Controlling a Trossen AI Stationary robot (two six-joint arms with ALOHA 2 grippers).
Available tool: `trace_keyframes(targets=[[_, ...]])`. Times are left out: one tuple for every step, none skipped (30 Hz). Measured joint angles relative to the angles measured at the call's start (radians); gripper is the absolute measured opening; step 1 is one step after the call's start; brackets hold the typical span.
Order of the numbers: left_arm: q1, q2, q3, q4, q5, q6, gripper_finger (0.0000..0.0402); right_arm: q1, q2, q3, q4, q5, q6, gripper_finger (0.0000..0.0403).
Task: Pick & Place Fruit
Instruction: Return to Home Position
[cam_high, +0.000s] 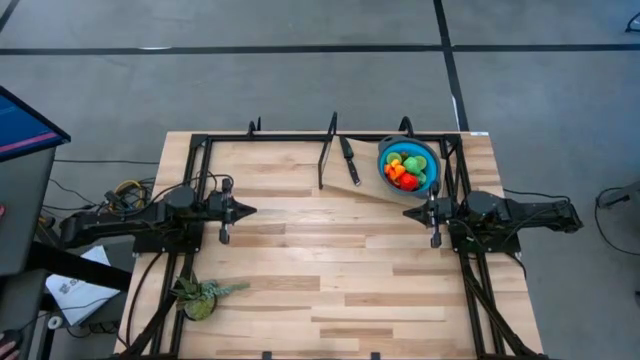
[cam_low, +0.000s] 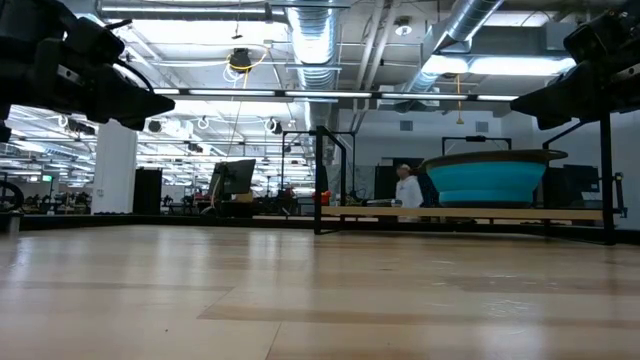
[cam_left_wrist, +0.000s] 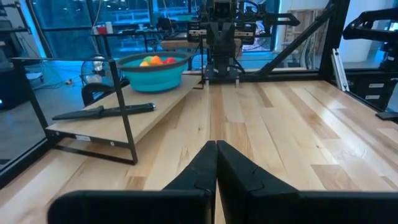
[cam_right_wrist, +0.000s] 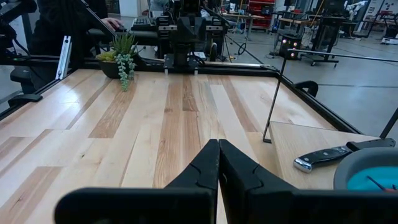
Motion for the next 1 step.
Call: trace_keyframes(targets=[[0.000,0.000,0.000,0.001,0.000,0.000,0.0003,0.000,0.000,0.000,0.000,0.000,0.000,0.0000]])
